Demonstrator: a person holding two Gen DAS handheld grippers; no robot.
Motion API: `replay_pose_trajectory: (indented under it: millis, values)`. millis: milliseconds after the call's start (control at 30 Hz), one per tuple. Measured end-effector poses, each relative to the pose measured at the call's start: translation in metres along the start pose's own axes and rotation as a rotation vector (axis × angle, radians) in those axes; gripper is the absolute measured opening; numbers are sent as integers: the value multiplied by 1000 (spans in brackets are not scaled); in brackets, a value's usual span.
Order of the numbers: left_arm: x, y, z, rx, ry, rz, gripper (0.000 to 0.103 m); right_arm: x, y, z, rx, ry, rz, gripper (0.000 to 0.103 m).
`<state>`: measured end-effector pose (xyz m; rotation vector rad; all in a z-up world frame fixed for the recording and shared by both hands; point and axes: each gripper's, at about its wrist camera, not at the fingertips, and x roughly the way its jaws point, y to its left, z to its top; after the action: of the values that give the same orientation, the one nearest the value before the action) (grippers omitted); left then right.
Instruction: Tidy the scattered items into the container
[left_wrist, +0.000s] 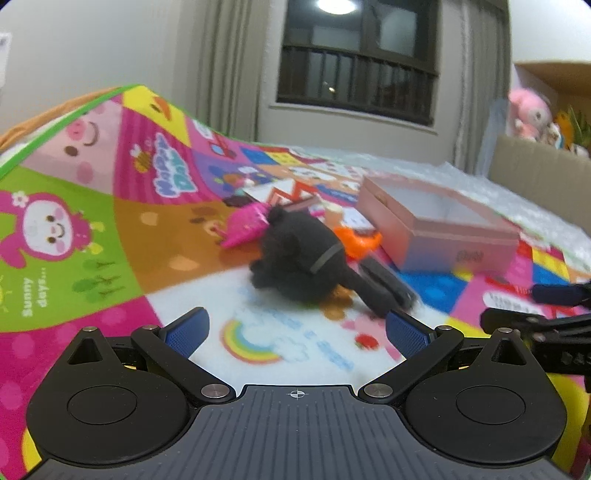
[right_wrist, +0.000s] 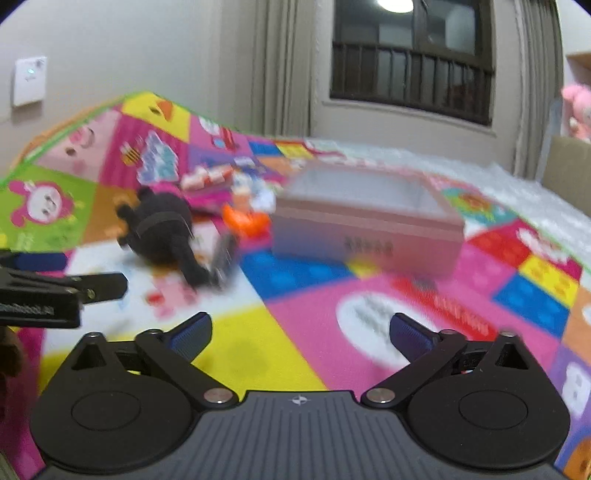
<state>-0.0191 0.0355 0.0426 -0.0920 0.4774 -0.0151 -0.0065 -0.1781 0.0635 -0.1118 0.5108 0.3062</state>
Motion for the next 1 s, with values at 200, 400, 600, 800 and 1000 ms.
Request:
replay_pose_trajectory:
  millis: [200,400,600,800,1000]
  values:
    - [-2,10,27,-24,24,13,103,47,13,41,29,66,89,55]
    - [-9,7,51,0,9,57,103,103,22,46,53,164,141,37]
    - [6,-11,51,39,59,58,103,86,0,37,24,196,178,21]
    - [17,-24,41,50,91,-14,103,31,-33,14,-155,216,159,21]
    - [23,-22,39,48,115,-30,103,7,-47,-7,-336,162,-121,58]
